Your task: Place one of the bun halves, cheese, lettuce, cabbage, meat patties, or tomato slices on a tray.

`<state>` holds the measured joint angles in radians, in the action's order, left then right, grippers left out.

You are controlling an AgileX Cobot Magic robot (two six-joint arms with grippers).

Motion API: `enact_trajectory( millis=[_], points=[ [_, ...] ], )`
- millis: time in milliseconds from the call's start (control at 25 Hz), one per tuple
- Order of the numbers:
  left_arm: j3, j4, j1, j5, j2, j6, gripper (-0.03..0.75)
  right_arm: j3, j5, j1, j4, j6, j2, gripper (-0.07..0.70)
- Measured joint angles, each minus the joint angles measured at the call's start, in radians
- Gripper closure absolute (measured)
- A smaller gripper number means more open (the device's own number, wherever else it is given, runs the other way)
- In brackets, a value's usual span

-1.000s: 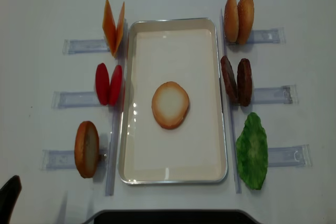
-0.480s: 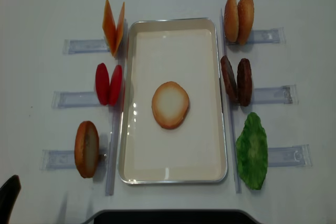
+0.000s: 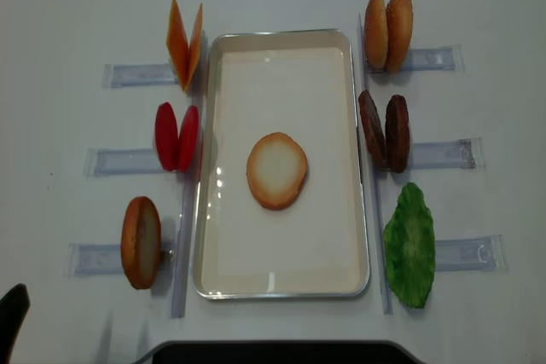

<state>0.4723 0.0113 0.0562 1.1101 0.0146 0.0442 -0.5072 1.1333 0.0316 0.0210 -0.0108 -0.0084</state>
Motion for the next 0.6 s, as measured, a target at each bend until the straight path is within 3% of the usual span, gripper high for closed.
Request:
enact_trajectory(
  millis=[600],
  points=[
    [0.0,0.0,0.0,0.0,0.0,0.0,0.307,0.0,0.0,0.0,0.0,0.0,0.0,0.16]
  ],
)
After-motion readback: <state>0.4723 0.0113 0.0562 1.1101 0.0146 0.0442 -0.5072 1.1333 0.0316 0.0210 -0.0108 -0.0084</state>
